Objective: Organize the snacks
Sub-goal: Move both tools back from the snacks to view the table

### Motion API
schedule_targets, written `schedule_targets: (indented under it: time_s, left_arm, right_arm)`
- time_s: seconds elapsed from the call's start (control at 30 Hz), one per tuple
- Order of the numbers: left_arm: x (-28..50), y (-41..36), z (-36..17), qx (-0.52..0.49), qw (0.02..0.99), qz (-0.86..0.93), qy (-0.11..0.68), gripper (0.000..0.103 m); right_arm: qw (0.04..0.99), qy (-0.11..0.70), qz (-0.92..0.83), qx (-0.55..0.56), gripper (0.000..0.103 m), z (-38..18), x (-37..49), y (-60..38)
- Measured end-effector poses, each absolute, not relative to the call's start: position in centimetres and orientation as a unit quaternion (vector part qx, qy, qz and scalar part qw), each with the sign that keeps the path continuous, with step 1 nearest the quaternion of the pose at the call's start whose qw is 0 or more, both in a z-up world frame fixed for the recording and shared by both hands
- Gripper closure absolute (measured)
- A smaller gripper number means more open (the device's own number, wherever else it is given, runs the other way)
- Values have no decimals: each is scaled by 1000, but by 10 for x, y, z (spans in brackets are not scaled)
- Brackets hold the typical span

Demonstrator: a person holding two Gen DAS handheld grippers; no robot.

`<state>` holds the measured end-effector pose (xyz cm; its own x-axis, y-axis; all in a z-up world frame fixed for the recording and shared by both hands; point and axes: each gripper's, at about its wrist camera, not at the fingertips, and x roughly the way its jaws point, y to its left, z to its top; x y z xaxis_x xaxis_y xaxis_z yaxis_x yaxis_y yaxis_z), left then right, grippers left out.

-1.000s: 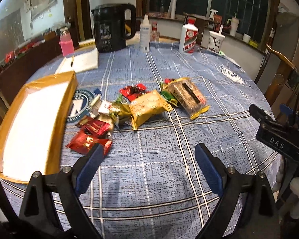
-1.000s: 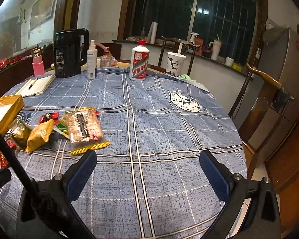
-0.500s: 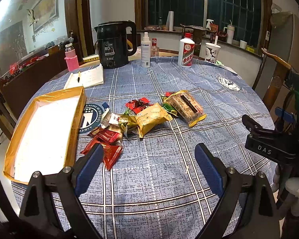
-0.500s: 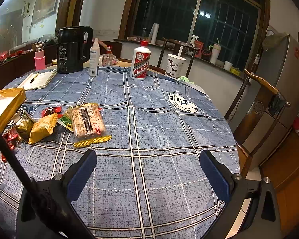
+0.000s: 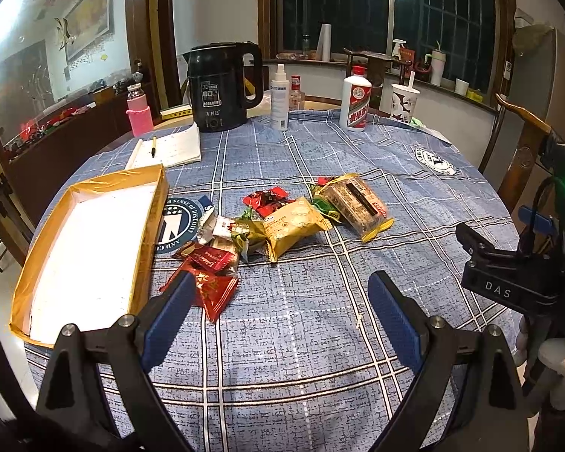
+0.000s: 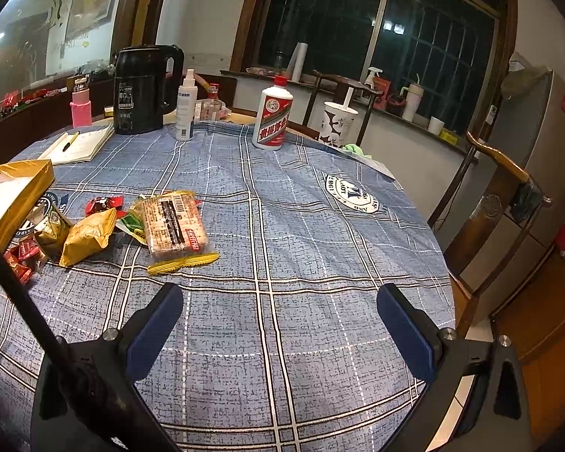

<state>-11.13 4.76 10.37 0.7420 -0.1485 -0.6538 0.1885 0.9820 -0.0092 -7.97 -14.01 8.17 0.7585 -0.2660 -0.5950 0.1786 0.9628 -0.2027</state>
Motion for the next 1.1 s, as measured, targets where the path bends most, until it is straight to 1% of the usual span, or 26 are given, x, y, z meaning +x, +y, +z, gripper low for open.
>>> schedule_targets:
  time_s: [1.1]
  left_arm:
    - [-96,59,93,17,930,-80,359,10]
  right_arm:
    - [927,354,-99,-77,0,69,-65,-129]
